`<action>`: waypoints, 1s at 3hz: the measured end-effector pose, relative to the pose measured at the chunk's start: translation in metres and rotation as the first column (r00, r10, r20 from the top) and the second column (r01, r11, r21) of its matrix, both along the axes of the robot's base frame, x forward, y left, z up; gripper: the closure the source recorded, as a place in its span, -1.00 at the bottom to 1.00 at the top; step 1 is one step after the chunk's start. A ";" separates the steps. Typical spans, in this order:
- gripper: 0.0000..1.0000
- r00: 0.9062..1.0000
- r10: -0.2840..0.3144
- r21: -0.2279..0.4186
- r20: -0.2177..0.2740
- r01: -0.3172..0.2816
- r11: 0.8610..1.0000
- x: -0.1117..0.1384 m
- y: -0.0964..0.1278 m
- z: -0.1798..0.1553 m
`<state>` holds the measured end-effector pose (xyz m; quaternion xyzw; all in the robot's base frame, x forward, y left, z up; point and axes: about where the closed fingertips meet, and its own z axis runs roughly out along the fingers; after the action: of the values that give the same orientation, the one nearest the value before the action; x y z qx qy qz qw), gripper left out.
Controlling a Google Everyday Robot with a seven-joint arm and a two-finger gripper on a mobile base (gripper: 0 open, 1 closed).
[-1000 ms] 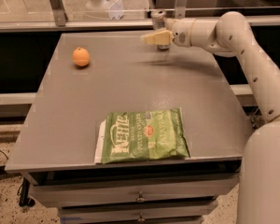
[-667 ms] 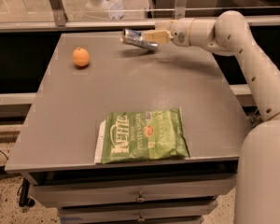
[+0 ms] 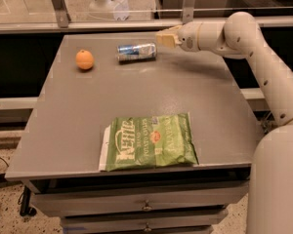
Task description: Move redbull can near green jalapeno chip bag
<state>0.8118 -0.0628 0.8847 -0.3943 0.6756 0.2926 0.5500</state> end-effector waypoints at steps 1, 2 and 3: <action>1.00 1.000 0.015 -0.037 0.007 -0.014 0.999 -0.009 -0.004 -0.003; 0.66 0.999 0.044 -0.084 0.024 -0.042 0.996 -0.021 -0.014 0.002; 0.20 0.993 0.104 -0.188 0.049 -0.093 0.978 -0.035 -0.013 0.012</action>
Offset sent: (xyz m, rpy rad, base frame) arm -0.0383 -0.0347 0.0123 -0.1474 -0.0510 0.0787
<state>0.7769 -0.0757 0.8968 -0.4853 0.6632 0.2436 0.5151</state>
